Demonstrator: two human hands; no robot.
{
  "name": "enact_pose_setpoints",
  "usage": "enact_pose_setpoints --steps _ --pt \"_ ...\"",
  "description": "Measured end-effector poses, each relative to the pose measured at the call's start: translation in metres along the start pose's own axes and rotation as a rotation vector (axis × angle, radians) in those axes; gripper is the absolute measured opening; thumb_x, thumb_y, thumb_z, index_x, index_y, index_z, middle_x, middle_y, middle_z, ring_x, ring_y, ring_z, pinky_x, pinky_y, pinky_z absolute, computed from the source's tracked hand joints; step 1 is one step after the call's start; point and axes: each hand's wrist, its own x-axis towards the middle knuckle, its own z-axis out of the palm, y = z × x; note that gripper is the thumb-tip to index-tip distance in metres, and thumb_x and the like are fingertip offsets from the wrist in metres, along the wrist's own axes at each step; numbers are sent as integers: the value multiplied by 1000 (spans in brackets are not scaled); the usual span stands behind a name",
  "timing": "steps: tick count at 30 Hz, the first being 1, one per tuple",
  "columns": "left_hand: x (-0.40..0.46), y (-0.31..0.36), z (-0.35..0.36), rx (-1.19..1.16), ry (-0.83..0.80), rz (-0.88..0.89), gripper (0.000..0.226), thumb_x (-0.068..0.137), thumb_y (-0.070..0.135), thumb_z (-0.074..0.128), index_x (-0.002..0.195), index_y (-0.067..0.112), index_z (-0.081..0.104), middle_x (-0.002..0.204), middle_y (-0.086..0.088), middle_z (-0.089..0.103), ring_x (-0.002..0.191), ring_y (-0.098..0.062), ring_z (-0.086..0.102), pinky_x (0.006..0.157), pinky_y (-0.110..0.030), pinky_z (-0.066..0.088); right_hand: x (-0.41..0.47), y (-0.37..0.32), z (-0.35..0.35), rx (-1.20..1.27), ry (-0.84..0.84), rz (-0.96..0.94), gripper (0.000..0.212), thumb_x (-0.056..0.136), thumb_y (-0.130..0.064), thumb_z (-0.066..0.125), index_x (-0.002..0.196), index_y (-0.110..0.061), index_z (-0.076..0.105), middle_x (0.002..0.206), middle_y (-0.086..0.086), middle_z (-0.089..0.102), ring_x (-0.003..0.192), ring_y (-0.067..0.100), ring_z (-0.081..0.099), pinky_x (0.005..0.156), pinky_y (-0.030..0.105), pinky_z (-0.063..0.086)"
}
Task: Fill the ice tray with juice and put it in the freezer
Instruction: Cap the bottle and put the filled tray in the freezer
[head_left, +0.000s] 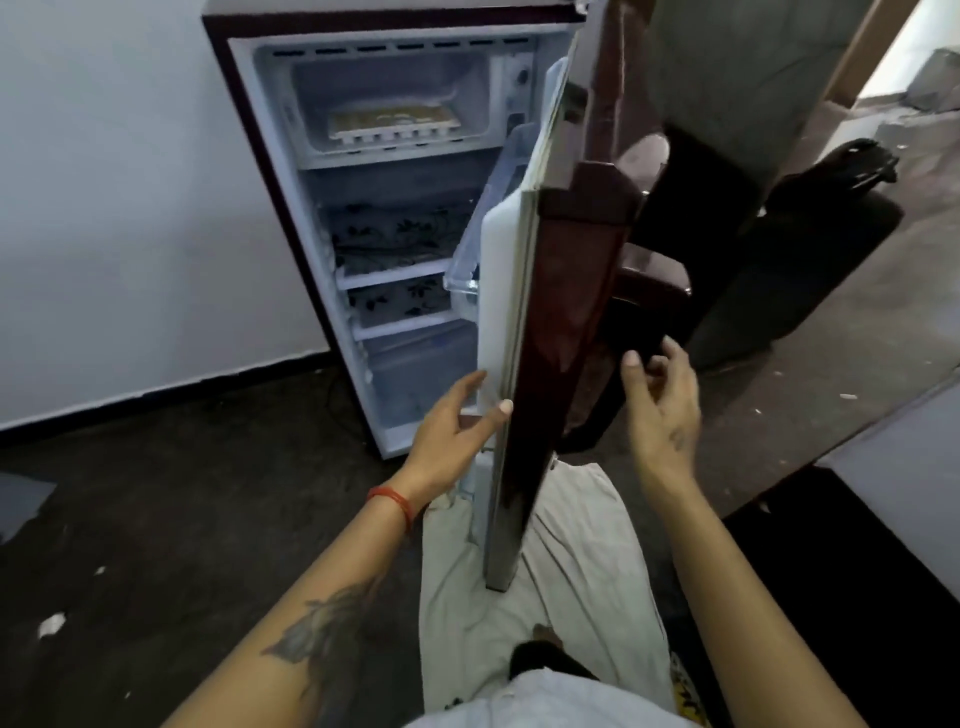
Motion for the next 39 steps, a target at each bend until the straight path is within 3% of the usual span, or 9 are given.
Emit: enact_pose_setpoints --steps 5,11,16,20,23,27,30,36,39 --pt "-1 -16 -44 -48 138 -16 68 81 43 65 140 38 31 130 23 42 124 -16 50 104 -36 43 -12 -15 63 13 -283 -61 41 85 -42 61 121 -33 45 110 -8 60 100 6 59 87 28 50" --pt "23 -40 -96 35 303 -27 74 86 30 64 143 39 20 140 15 38 126 -19 50 105 -41 43 2 -33 149 -103 -457 -231 48 83 -54 57 119 -23 53 103 -13 55 89 -3 51 71 1 39" --pt "68 -57 -139 146 380 -109 82 85 31 65 147 37 12 147 6 38 122 -16 51 95 -26 44 23 -48 218 -64 -604 -275 45 85 -47 58 118 -18 52 110 -3 62 98 10 60 83 27 50" --pt "102 -61 -168 166 396 -90 82 83 29 66 143 48 13 129 22 41 109 -6 50 88 -23 41 41 -62 263 -59 -673 -311 41 88 -38 60 119 -14 48 109 3 64 99 17 61 81 31 50" --pt "128 -64 -192 201 401 -103 81 83 28 67 144 45 16 130 17 44 103 -6 48 85 -24 41 57 -73 296 -93 -706 -324 41 89 -36 59 119 -10 48 106 9 65 96 22 62 79 39 52" --pt "162 -70 -218 217 392 -77 75 83 26 67 142 40 23 127 18 46 114 -13 53 89 -26 43 72 -79 337 -136 -674 -316 35 88 -32 61 112 -10 48 96 11 63 87 25 61 66 28 41" --pt "185 -80 -233 220 344 -96 80 85 29 65 148 31 16 148 6 39 125 -22 49 102 -38 44 78 -84 364 -143 -605 -308 35 87 -29 63 112 -9 49 94 11 63 80 22 59 64 25 37" --pt "208 -102 -256 253 252 -64 92 86 27 64 149 33 -2 152 -4 33 122 -24 53 95 -33 46 72 -85 392 -148 -410 -254 38 87 -31 64 116 -10 52 92 7 64 76 17 60 68 36 53" --pt "205 -118 -253 232 254 -10 94 85 21 65 148 34 -4 156 -3 22 116 -24 56 92 -41 52 60 -81 397 -124 -334 -188 40 87 -35 62 120 -14 52 99 5 66 85 16 64 74 35 55"
